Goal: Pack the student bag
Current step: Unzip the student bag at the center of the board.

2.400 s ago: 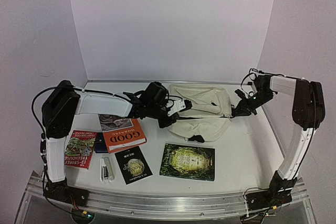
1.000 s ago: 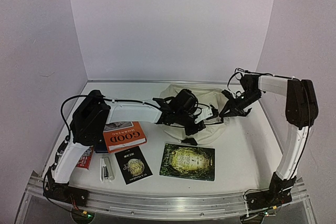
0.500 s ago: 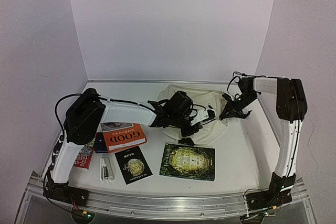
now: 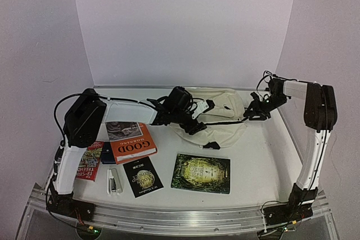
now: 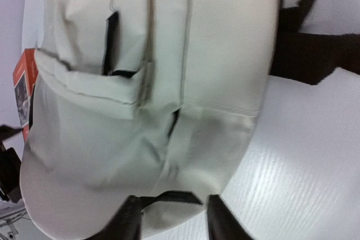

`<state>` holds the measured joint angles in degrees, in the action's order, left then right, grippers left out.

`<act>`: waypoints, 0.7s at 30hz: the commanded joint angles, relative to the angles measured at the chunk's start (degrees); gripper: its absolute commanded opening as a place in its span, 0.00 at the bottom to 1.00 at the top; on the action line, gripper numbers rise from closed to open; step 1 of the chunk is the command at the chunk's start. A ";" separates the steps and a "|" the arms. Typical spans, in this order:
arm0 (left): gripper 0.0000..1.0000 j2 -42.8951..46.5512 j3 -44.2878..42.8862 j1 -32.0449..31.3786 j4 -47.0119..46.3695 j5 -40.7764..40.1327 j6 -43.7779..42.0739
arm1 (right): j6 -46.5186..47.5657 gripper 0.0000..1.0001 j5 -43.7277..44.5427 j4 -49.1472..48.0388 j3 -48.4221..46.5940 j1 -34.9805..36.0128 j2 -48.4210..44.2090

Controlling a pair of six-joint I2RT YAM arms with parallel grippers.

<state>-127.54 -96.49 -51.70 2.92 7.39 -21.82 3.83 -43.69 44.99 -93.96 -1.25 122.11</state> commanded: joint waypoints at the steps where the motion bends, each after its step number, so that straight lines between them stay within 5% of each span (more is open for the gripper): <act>1: 0.92 10.72 4.17 -0.53 -2.60 -5.75 15.95 | 1.70 0.65 -1.89 -0.34 1.73 4.98 -9.98; 3: 0.99 13.90 7.44 -0.50 -1.63 -8.85 21.18 | 1.22 0.74 -1.87 -0.40 1.35 5.83 -11.51; 9: 1.00 21.82 13.04 0.62 6.75 -19.85 37.78 | -1.43 0.94 -1.09 -1.74 -1.44 11.65 -13.53; 21: 1.00 40.52 33.46 5.34 8.19 -25.75 62.89 | -5.25 0.98 2.45 -5.09 -8.62 27.91 -6.18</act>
<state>-92.71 -67.20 -46.01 9.88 -15.04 30.65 -1.07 -43.71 40.89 -99.22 23.40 112.98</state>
